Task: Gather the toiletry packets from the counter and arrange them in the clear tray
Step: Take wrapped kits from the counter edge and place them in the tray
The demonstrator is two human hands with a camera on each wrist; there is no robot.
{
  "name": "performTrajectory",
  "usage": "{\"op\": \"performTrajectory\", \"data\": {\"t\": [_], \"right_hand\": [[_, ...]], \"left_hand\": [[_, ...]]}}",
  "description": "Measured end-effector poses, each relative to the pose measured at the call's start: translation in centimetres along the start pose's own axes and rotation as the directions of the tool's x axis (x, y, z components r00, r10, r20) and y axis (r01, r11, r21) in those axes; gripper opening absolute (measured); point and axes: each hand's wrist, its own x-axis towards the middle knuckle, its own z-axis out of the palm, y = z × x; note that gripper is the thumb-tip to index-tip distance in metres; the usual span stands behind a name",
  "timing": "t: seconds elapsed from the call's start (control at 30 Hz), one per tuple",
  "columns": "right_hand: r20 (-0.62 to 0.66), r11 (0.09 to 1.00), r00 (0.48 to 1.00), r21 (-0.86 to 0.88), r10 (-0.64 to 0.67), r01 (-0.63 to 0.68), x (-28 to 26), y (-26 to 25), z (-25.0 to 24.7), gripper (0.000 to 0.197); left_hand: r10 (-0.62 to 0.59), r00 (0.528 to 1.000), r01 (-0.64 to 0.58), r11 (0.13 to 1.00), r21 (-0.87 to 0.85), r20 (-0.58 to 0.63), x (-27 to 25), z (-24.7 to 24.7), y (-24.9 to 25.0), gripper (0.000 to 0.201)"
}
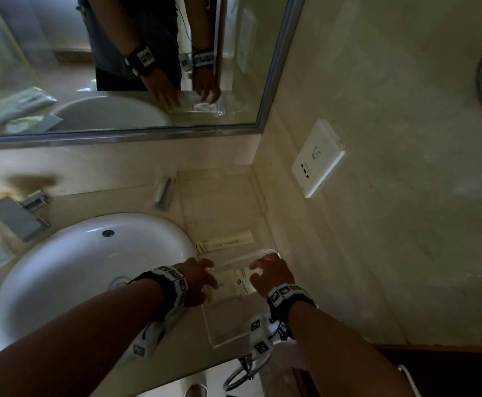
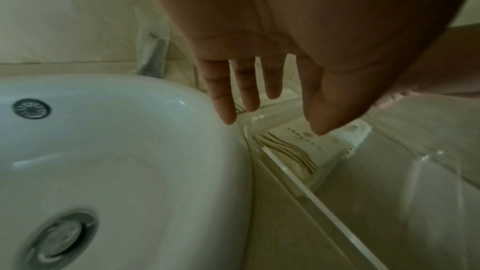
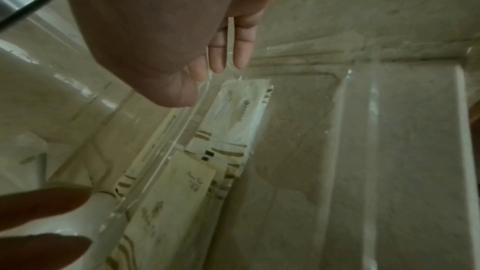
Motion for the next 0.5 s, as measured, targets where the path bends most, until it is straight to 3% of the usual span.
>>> {"op": "performTrajectory", "data": {"t": [0.23,0.5], "right_hand": [[-0.016,0.993,0.994,-0.042,-0.112,0.111,2.1,-4.5,-1.5,0.031],[0.084,0.934,0.934,-0.057,-0.348,0.353,3.6,-17.8,0.4,0.031]], "left_hand": [[-0.207,0.967,0.181,0.969,-0.168,-0.151,-5.1,-0.4,-4.8,0.044],[-0.544,0.812,0.41,0.79,-0.455,-0.212,-13.3,2.5,-12.2,0.039]]}}
